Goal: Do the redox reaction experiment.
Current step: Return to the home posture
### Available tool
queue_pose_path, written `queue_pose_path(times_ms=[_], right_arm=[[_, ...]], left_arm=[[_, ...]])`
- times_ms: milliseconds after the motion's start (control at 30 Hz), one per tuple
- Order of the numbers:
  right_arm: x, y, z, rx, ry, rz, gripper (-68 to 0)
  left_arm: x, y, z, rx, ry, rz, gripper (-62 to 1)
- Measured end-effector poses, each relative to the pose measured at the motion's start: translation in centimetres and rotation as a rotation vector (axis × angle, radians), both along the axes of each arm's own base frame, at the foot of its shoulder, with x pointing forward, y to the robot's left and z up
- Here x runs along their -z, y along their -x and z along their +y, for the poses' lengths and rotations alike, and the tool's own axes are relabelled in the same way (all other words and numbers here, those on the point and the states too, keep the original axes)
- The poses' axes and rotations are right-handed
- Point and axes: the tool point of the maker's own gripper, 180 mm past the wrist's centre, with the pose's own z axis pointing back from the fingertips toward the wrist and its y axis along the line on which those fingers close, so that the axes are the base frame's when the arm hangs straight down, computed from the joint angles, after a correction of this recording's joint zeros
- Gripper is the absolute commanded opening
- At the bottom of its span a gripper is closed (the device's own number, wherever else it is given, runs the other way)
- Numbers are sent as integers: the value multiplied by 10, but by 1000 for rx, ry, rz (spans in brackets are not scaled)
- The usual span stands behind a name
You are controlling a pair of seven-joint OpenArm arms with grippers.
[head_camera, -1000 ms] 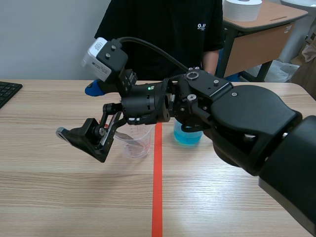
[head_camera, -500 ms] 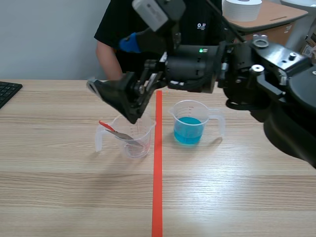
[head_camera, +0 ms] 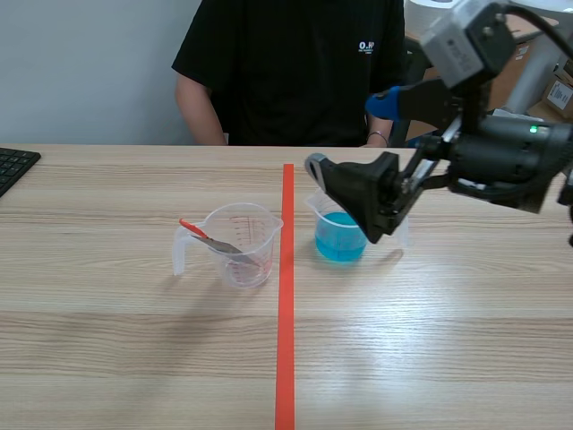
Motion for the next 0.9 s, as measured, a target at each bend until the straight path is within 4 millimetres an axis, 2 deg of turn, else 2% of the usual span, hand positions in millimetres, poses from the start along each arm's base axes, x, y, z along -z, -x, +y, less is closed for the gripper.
queue_pose_path(times_ms=[167,333,500,700,900], right_arm=[[11,15,-36,101,46,35,4],[14,39,-47,141,74,61,4],[11,62,-49,175,57,99,4],[5,81,-46,194,60,120,4],[9,100,-40,176,60,167,4]], left_arm=[[-32,-39,-21,76,-12,-109,14],[-66,-60,-51,180,0,-215,14],[-82,-69,-73,235,8,-257,14],[-91,-79,-79,207,0,-315,14],[-97,-82,-84,192,38,-351,14]])
